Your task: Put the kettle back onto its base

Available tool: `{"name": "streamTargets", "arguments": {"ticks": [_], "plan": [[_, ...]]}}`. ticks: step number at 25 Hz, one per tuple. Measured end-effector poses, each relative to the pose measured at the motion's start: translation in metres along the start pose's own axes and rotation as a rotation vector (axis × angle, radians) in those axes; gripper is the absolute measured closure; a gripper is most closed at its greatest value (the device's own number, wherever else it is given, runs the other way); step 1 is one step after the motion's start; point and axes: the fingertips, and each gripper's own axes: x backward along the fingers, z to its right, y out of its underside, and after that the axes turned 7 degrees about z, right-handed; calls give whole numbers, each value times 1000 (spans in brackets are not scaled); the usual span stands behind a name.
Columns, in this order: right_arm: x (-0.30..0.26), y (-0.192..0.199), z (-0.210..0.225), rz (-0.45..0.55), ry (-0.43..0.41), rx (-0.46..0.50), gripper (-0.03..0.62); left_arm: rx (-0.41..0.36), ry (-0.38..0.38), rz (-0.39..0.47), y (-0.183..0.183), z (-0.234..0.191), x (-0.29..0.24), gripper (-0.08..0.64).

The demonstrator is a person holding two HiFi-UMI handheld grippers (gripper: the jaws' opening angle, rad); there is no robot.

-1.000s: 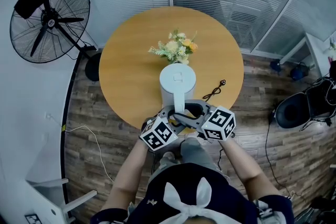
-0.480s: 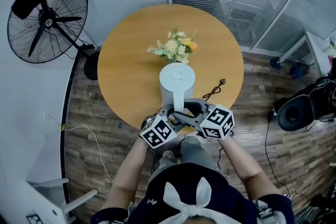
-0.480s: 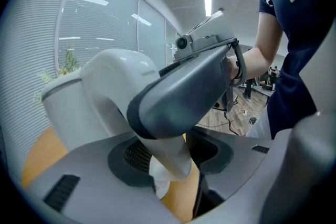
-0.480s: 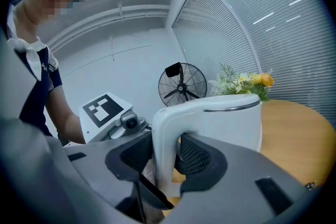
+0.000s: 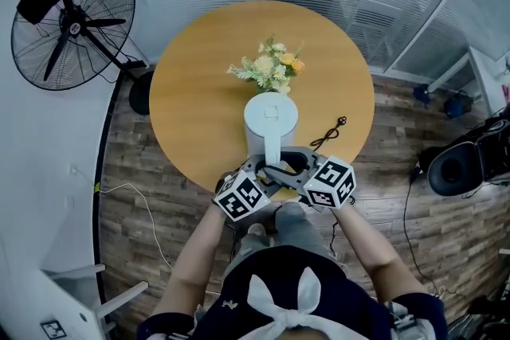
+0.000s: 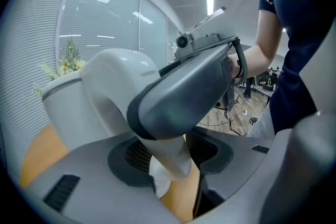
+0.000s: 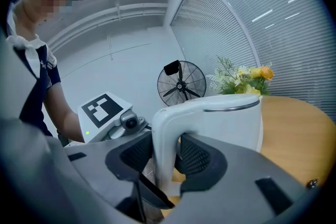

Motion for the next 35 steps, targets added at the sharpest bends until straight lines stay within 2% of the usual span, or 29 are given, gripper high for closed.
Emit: {"name": "streamTargets", "arguments": {"ticks": [35], "plan": [[-4, 26, 1, -27, -2, 0, 420, 27, -37, -54, 27, 2, -8, 368]]}}
